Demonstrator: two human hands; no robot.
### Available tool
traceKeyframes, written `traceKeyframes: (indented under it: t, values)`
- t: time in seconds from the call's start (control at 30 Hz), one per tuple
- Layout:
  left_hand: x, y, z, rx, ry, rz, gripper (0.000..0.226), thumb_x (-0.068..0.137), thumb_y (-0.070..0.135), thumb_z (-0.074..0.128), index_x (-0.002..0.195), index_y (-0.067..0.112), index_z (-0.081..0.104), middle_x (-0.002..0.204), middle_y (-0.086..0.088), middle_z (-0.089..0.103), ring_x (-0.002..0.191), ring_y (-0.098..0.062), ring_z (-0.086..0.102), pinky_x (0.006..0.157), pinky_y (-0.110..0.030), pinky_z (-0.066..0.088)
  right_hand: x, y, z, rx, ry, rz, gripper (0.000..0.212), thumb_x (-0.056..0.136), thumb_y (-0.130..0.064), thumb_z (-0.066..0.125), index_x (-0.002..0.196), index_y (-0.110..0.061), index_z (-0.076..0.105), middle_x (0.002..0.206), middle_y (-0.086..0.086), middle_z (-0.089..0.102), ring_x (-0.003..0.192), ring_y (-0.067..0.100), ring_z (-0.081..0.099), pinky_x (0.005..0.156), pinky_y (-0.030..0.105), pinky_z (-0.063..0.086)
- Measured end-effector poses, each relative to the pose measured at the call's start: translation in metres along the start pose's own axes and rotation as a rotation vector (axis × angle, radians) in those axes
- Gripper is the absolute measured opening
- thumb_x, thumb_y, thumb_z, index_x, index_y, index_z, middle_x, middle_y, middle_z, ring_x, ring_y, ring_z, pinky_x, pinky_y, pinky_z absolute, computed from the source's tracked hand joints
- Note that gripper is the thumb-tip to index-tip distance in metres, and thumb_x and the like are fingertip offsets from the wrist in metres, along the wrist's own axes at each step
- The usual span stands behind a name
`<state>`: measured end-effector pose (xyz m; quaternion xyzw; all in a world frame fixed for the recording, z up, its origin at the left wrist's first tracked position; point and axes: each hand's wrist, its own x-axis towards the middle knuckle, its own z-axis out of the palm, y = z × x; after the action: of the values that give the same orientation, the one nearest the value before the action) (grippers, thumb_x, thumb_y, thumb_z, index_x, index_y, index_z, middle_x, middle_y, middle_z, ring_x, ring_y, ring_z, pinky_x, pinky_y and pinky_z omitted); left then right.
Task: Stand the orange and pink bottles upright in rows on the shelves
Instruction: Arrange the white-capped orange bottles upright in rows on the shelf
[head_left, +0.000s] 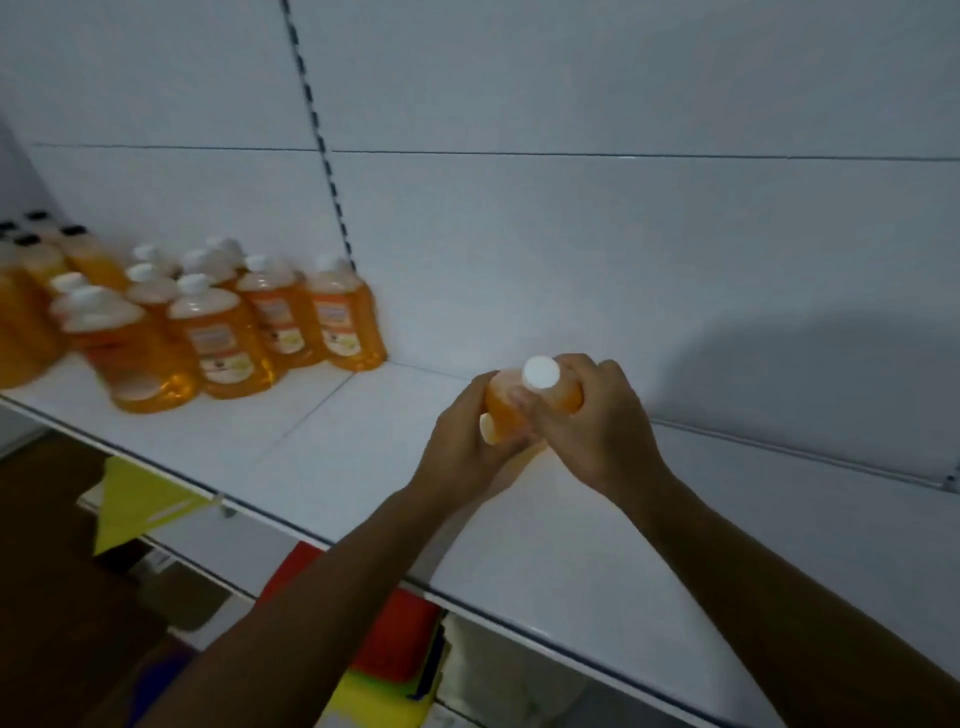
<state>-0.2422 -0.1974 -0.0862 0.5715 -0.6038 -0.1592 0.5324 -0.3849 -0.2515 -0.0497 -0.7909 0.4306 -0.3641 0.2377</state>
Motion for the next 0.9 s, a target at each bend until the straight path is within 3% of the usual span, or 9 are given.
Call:
traceKeyframes:
  t: [0.1, 0.2, 0.27, 0.43, 0.57, 0.67, 0.77, 0.9]
  values:
    - [-0.001, -0.029, -0.064, 0.059, 0.054, -0.012, 0.052, 0.085, 0.036, 0.069, 0.129, 0.02, 0.046, 0.118, 0.015, 0.06, 0.105, -0.005, 0.062, 0.079, -0.021, 0.054, 0.023, -0.04, 0.055, 0.067, -0.152, -0.087, 0.078, 0.069, -0.07, 0.068, 0.131, -0.031, 0.043, 0.124, -0.004, 0.046, 0.111, 0.013, 0.048, 0.086, 0.03, 0.05]
    - [0.003, -0.059, -0.122, 0.126, 0.106, -0.009, 0.054, 0.091, 0.022, 0.066, 0.136, 0.011, 0.038, 0.12, 0.012, 0.059, 0.106, -0.007, 0.061, 0.082, -0.032, 0.058, 0.047, -0.075, 0.104, 0.186, -0.298, -0.141, 0.084, 0.069, -0.046, 0.082, 0.138, -0.031, 0.035, 0.132, -0.007, 0.047, 0.117, 0.011, 0.048, 0.086, 0.023, 0.047]
    - [0.009, -0.074, -0.153, 0.124, 0.134, 0.003, 0.052, 0.094, 0.014, 0.062, 0.138, 0.01, 0.035, 0.124, 0.011, 0.057, 0.109, -0.007, 0.061, 0.084, -0.029, 0.057, 0.061, -0.1, 0.13, 0.229, -0.286, -0.176, 0.082, 0.073, -0.039, 0.081, 0.139, -0.03, 0.033, 0.133, -0.009, 0.049, 0.113, 0.006, 0.047, 0.083, 0.015, 0.042]
    - [0.027, -0.105, -0.21, 0.075, 0.169, -0.024, 0.056, 0.097, 0.011, 0.056, 0.145, 0.018, 0.03, 0.138, 0.01, 0.051, 0.123, -0.005, 0.053, 0.097, -0.028, 0.051, 0.088, -0.143, 0.184, 0.304, -0.26, -0.21, 0.079, 0.078, -0.033, 0.078, 0.142, -0.032, 0.031, 0.132, -0.012, 0.05, 0.111, 0.003, 0.046, 0.085, 0.016, 0.04]
    - [0.041, -0.119, -0.225, 0.008, 0.127, -0.069, 0.07, 0.098, 0.013, 0.05, 0.153, 0.018, 0.006, 0.144, 0.024, 0.035, 0.128, 0.009, 0.042, 0.097, -0.014, 0.044, 0.108, -0.144, 0.218, 0.28, -0.238, -0.221, 0.074, 0.081, -0.036, 0.075, 0.142, -0.035, 0.032, 0.138, -0.009, 0.05, 0.117, 0.006, 0.049, 0.074, -0.002, 0.037]
    - [0.047, -0.13, -0.226, -0.034, 0.133, -0.12, 0.087, 0.091, 0.021, 0.063, 0.151, 0.027, 0.0, 0.139, 0.035, 0.024, 0.12, 0.027, 0.033, 0.09, -0.002, 0.038, 0.116, -0.137, 0.235, 0.249, -0.231, -0.228, 0.073, 0.085, -0.037, 0.071, 0.144, -0.036, 0.03, 0.142, -0.008, 0.045, 0.127, 0.015, 0.048, 0.087, 0.011, 0.041]
    - [0.049, -0.141, -0.223, -0.025, 0.163, -0.158, 0.089, 0.084, 0.027, 0.072, 0.15, 0.032, 0.012, 0.139, 0.031, 0.032, 0.117, 0.025, 0.037, 0.086, 0.0, 0.04, 0.118, -0.133, 0.243, 0.211, -0.204, -0.21, 0.074, 0.086, -0.04, 0.068, 0.146, -0.034, 0.027, 0.146, -0.007, 0.041, 0.131, 0.019, 0.045, 0.097, 0.032, 0.046]
    - [0.047, -0.149, -0.219, -0.017, 0.2, -0.175, 0.075, 0.086, 0.028, 0.071, 0.147, 0.028, 0.027, 0.139, 0.018, 0.045, 0.115, 0.019, 0.045, 0.086, -0.004, 0.044, 0.12, -0.128, 0.245, 0.247, -0.216, -0.222, 0.074, 0.087, -0.038, 0.068, 0.147, -0.034, 0.025, 0.147, -0.008, 0.039, 0.132, 0.017, 0.043, 0.093, 0.025, 0.041]
